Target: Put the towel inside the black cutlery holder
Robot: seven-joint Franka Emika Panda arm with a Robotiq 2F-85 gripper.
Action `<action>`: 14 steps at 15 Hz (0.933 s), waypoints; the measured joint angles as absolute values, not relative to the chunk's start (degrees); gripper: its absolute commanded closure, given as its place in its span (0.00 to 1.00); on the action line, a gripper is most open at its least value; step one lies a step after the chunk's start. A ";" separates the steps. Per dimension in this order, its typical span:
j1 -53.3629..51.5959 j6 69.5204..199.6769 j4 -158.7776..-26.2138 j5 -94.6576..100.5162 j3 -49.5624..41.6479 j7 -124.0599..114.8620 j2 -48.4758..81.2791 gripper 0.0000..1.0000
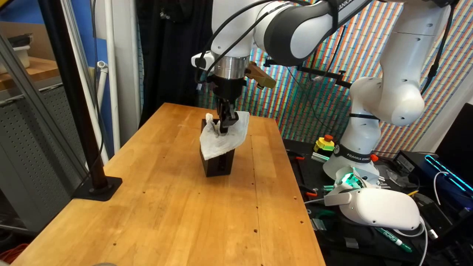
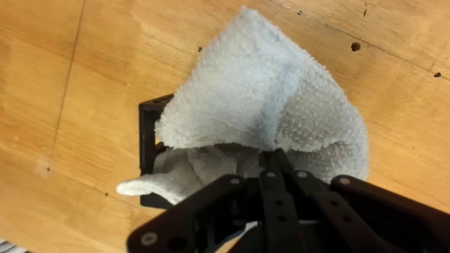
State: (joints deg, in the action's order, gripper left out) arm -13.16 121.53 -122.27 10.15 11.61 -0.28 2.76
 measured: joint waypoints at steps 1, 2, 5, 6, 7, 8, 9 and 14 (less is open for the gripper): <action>-13.39 120.57 -122.62 11.11 12.01 -1.31 1.21 0.95; -13.56 119.64 -123.11 11.84 12.40 -2.21 -0.40 0.95; -13.80 116.56 -125.22 13.27 13.84 -4.67 -5.47 0.95; -13.87 115.57 -126.05 13.48 14.33 -5.46 -7.22 0.95; -13.89 114.68 -126.91 13.63 14.82 -6.16 -8.94 0.95; -13.90 113.84 -127.77 13.65 15.22 -6.72 -10.57 0.95; -13.90 113.21 -128.69 13.65 15.51 -7.13 -12.09 0.95; -13.87 112.56 -133.52 13.65 15.69 -7.73 -15.66 0.95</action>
